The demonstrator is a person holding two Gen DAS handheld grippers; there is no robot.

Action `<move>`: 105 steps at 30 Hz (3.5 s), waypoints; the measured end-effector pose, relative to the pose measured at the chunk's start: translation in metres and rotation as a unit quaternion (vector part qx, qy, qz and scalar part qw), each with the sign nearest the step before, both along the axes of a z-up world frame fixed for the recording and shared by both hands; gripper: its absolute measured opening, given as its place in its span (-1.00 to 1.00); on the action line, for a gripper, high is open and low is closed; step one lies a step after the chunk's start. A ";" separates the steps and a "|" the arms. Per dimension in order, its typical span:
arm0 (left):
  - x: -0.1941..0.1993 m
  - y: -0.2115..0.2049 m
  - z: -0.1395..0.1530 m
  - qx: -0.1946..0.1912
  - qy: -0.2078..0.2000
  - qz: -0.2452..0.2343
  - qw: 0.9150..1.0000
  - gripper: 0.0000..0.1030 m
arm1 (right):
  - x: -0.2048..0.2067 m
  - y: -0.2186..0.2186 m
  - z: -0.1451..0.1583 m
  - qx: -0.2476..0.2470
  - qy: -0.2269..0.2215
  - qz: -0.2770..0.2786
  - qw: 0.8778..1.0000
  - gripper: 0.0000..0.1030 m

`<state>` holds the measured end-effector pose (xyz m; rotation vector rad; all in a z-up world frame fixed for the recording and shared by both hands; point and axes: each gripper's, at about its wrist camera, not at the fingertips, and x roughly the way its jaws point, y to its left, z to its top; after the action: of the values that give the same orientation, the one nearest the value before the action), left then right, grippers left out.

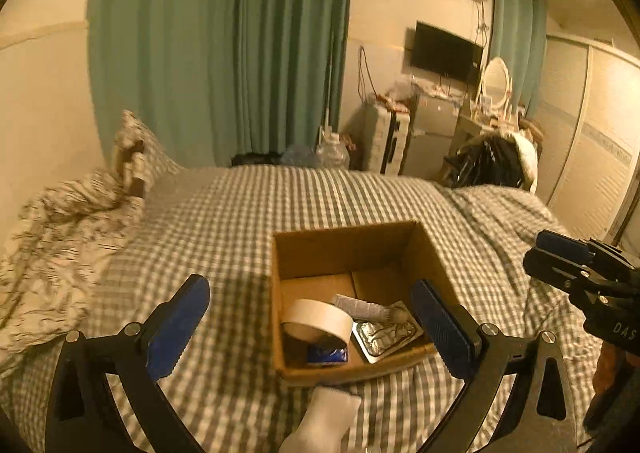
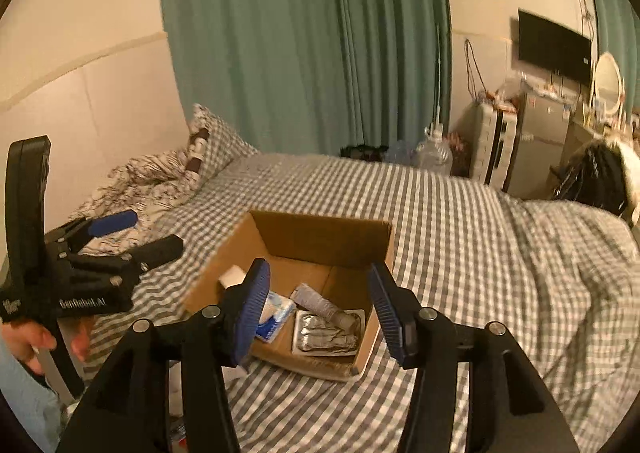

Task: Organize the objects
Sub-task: 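Carry tape and toothpaste over the box and open both tools to release, then move both tools back to the remaining items on the bed, then grasp the grey-green scissors with the right tool while the left tool grasps the white lid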

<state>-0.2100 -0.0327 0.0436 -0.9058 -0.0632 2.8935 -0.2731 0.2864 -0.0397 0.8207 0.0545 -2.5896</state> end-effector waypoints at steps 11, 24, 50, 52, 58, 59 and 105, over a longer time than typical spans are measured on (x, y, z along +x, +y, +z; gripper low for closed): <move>0.119 -0.039 0.011 -0.022 0.008 0.032 0.999 1.00 | 0.107 -0.022 0.039 0.028 0.055 0.036 0.997 0.18; 0.176 -0.024 -0.117 -0.074 -0.082 0.049 0.993 1.00 | 0.163 -0.090 -0.117 0.079 -0.058 0.113 0.989 0.20; 0.172 -0.034 -0.135 -0.107 -0.095 0.066 0.988 1.00 | 0.170 -0.122 -0.199 0.093 -0.169 0.180 0.965 -0.29; 0.172 -0.039 -0.132 -0.105 -0.094 0.073 0.987 1.00 | 0.161 -0.130 -0.202 0.099 -0.161 0.176 0.966 -0.45; 0.170 -0.044 -0.133 -0.105 -0.099 0.080 0.986 1.00 | 0.158 -0.140 -0.213 0.109 -0.156 0.181 0.965 -0.71; 0.169 -0.043 -0.133 -0.105 -0.101 0.080 0.986 1.00 | 0.160 -0.140 -0.211 0.111 -0.152 0.181 0.965 -0.75; 0.133 0.000 -0.067 -0.074 -0.053 0.025 0.996 -0.06 | 0.159 -0.010 -0.072 0.024 -0.022 0.055 0.998 -0.85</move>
<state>-0.0770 -0.0328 -0.0232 -1.0963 0.1237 2.9253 -0.1139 0.2765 -0.1118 0.8669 0.1450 -2.4753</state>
